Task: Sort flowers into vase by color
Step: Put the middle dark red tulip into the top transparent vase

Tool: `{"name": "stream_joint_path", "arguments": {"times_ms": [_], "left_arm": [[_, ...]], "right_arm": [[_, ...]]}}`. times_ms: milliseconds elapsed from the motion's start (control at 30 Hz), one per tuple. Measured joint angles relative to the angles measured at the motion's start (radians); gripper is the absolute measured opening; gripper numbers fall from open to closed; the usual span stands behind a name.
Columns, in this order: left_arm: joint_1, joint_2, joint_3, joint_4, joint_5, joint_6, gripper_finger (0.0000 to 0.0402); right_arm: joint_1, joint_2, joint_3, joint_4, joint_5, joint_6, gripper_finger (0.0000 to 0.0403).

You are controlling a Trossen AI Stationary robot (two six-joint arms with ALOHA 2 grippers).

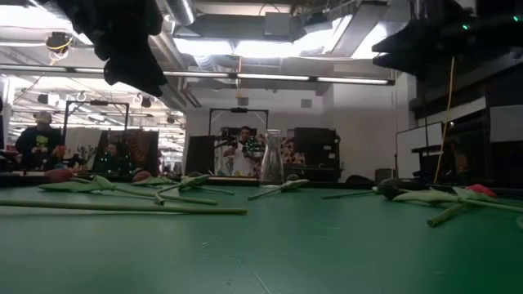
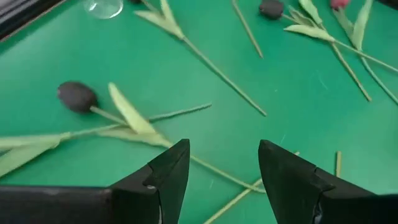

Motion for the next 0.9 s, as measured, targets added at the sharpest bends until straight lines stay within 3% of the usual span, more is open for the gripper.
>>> {"name": "stream_joint_path", "arguments": {"times_ms": [133, 267, 533, 700, 900], "left_arm": [[0.028, 0.020, 0.065, -0.183, 0.003, 0.017, 0.0186], [0.051, 0.048, 0.073, -0.208, -0.007, 0.079, 0.0186], [0.031, 0.159, 0.048, -0.182, 0.192, 0.111, 0.0186], [-0.046, 0.209, 0.048, -0.170, 0.108, 0.078, 0.0186], [-0.068, 0.245, 0.047, -0.228, 0.094, 0.112, 0.0186]], "right_arm": [[0.000, 0.126, 0.088, -0.059, -0.029, -0.038, 0.0209], [0.000, 0.226, 0.119, -0.064, -0.039, -0.058, 0.0209], [0.000, 0.352, 0.125, -0.030, -0.080, -0.056, 0.0209], [0.000, 0.363, 0.126, -0.012, -0.092, -0.059, 0.0209], [0.000, 0.363, 0.126, -0.012, -0.092, -0.058, 0.0209]]}}
